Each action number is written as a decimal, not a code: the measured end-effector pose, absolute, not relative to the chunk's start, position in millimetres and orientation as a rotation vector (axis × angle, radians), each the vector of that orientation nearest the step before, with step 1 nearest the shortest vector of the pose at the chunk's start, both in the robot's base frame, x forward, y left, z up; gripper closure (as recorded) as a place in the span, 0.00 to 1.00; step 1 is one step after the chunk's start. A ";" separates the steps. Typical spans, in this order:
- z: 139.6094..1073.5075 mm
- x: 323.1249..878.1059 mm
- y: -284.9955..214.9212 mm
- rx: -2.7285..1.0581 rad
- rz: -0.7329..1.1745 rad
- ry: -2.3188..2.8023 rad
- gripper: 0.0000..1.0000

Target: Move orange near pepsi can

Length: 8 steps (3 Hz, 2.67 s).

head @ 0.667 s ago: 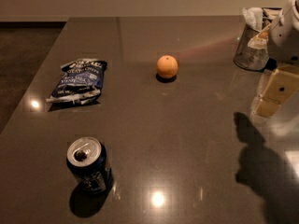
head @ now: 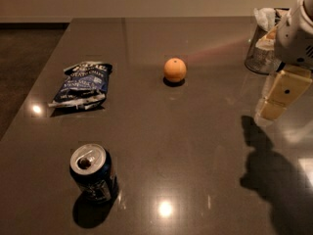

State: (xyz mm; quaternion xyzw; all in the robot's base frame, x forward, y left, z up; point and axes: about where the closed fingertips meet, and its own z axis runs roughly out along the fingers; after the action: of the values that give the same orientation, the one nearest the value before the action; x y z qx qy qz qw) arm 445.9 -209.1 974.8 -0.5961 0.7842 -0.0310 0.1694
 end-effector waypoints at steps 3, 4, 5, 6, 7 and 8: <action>947.4 510.3 -164.1 -1.563 0.043 2.240 0.00; 938.1 545.8 -152.2 -1.476 0.096 2.236 0.00; 924.6 574.3 -132.0 -1.431 0.145 2.222 0.00; 907.5 592.7 -110.3 -1.419 0.182 2.213 0.00; 892.6 607.5 -91.5 -1.405 0.215 2.210 0.00; 880.1 624.1 -80.0 -1.391 0.216 2.212 0.00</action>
Offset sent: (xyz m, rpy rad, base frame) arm 0.0562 0.0495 -0.0301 0.1148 0.0297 -0.0510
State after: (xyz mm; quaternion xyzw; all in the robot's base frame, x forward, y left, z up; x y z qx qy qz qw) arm 624.1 -80.0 880.1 -0.5126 0.8154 0.0797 0.2570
